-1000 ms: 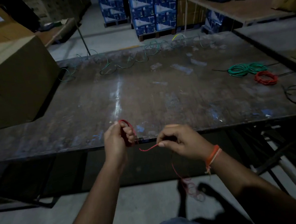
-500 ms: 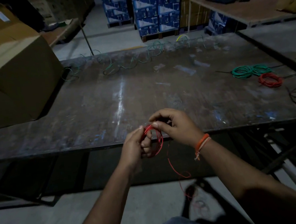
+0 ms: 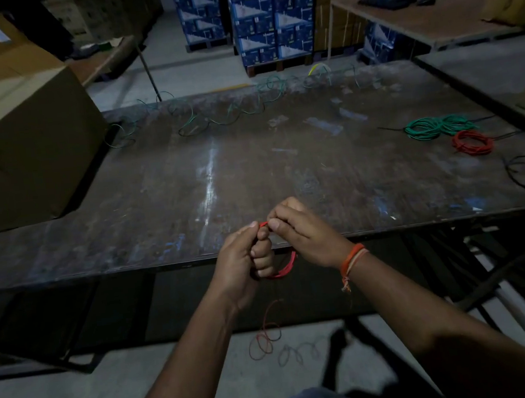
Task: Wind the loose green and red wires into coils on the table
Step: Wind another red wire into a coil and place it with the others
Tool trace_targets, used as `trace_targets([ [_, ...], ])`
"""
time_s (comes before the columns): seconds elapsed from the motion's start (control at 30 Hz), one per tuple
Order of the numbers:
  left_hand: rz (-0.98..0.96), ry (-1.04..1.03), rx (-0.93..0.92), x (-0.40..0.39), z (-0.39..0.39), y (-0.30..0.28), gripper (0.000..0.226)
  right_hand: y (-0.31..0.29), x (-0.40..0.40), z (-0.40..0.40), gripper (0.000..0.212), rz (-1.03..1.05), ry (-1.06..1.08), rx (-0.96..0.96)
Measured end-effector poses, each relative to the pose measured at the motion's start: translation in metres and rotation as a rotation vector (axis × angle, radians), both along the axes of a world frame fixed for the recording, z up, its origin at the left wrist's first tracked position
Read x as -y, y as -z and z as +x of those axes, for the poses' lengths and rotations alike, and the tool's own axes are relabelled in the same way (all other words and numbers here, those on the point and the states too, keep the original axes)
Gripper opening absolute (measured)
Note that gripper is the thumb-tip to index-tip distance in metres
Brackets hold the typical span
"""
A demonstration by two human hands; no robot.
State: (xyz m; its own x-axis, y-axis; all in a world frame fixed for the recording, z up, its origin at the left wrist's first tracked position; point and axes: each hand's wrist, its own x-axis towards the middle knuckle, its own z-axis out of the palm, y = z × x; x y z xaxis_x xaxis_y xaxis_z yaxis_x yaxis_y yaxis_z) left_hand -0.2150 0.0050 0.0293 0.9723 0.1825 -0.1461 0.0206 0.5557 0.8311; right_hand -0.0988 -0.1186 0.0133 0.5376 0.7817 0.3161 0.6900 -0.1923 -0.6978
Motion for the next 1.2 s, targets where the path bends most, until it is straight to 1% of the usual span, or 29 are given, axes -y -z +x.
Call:
trace_targets([
  [0.1, -0.074, 0.020, -0.008, 0.003, 0.000, 0.001, 0.025, -0.001, 0.000, -0.002, 0.035, 0.064, 0.022, 0.030],
  [0.17, -0.147, 0.056, -0.017, 0.002, -0.001, 0.000, 0.027, -0.002, 0.002, -0.004, 0.036, 0.103, 0.030, 0.014],
  [0.23, -0.210, 0.094, -0.016, 0.000, -0.001, -0.002, 0.028, -0.002, 0.003, -0.005, 0.035, 0.127, 0.019, -0.070],
  [0.33, -0.295, 0.083, 0.014, -0.004, -0.001, -0.006, 0.027, 0.002, 0.007, -0.003, 0.028, 0.153, -0.025, -0.306],
  [0.4, -0.386, 0.037, 0.040, -0.012, -0.001, -0.006, 0.030, 0.011, 0.016, 0.000, 0.022, 0.121, -0.026, -0.458],
  [0.47, -0.435, -0.031, 0.060, -0.024, -0.002, -0.006, 0.029, 0.025, 0.028, 0.001, 0.017, 0.053, -0.010, -0.534],
  [0.57, -0.511, -0.130, 0.113, -0.044, -0.007, -0.008, 0.026, 0.047, 0.045, 0.001, 0.007, 0.022, 0.057, -0.562],
  [0.63, -0.556, -0.227, 0.163, -0.058, -0.008, -0.008, 0.025, 0.055, 0.053, 0.000, 0.004, -0.005, 0.131, -0.543],
  [0.67, -0.558, -0.292, 0.178, -0.064, -0.008, -0.007, 0.025, 0.056, 0.057, 0.000, 0.005, -0.046, 0.156, -0.496],
  [0.73, -0.492, -0.428, 0.169, -0.071, -0.002, -0.003, 0.030, 0.050, 0.058, -0.004, 0.007, -0.160, 0.120, -0.319],
  [0.77, -0.408, -0.490, 0.147, -0.070, 0.002, 0.000, 0.032, 0.041, 0.056, -0.008, 0.007, -0.210, 0.057, -0.233],
  [0.8, -0.288, -0.534, 0.118, -0.065, 0.006, 0.004, 0.033, 0.030, 0.052, -0.014, 0.005, -0.229, -0.015, -0.189],
  [0.83, -0.148, -0.549, 0.089, -0.056, 0.009, 0.006, 0.032, 0.016, 0.047, -0.020, 0.002, -0.211, -0.079, -0.199],
  [0.9, 0.158, -0.490, 0.027, -0.033, 0.010, 0.013, 0.032, -0.014, 0.037, -0.029, 0.005, -0.085, -0.148, -0.179],
  [0.97, 0.431, -0.359, -0.010, -0.014, 0.007, 0.023, 0.034, -0.035, 0.027, -0.028, 0.008, 0.071, -0.120, -0.062],
  [1.0, 0.489, -0.277, -0.003, -0.007, 0.006, 0.027, 0.036, -0.042, 0.023, -0.024, 0.009, 0.127, -0.083, -0.017],
  [1.07, 0.461, -0.163, 0.023, -0.001, 0.004, 0.029, 0.037, -0.049, 0.018, -0.014, 0.009, 0.173, -0.006, 0.028],
  [1.2, 0.421, -0.090, -0.010, -0.006, 0.001, 0.018, 0.031, -0.047, 0.021, -0.001, 0.005, 0.176, 0.051, 0.050],
])
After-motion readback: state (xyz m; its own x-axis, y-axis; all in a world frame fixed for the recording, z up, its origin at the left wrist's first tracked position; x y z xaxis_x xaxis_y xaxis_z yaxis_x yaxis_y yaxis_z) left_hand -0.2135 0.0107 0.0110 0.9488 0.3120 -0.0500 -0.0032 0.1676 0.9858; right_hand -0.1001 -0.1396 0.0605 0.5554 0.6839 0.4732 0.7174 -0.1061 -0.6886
